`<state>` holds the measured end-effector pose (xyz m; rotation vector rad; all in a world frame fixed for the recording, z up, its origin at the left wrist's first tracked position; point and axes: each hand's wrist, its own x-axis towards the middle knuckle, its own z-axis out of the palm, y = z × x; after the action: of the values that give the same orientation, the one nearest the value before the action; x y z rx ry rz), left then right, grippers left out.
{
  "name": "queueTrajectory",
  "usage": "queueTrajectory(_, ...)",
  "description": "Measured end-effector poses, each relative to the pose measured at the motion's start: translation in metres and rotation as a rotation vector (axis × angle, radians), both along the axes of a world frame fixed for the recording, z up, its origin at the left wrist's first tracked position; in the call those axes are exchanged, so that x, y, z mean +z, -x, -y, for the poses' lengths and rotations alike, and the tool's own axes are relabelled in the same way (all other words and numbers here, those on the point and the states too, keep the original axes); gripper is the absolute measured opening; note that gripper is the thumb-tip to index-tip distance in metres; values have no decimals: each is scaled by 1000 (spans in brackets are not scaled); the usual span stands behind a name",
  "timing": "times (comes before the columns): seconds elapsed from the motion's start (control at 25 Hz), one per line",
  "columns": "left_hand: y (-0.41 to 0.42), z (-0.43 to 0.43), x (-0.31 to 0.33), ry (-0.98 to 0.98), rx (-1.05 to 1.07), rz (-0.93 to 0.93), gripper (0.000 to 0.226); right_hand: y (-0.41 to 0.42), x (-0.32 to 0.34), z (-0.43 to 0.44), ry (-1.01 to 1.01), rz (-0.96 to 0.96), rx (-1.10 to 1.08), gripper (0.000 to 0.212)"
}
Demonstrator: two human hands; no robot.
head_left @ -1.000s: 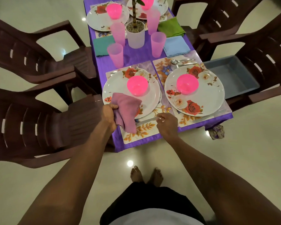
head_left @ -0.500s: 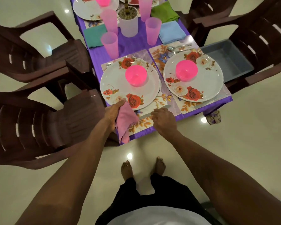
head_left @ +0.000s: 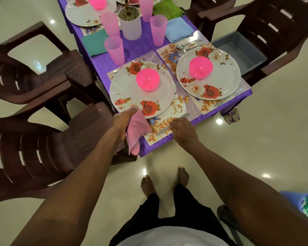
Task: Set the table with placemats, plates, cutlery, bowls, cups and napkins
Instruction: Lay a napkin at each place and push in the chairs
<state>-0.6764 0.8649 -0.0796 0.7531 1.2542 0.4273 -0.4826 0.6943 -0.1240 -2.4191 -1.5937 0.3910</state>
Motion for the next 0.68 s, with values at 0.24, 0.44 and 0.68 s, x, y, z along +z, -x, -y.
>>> queueTrajectory(0.24,-10,15,7,2,-31,-32,52,3,6,5,-39,-3,13,16)
queueTrajectory(0.44,-6,-5,-28,13,-41,-85,68,5,7,8,-67,1,24,16)
queueTrajectory(0.68,-9,6,6,-10,-147,-320,43,9,7,7,-51,9,-8,15)
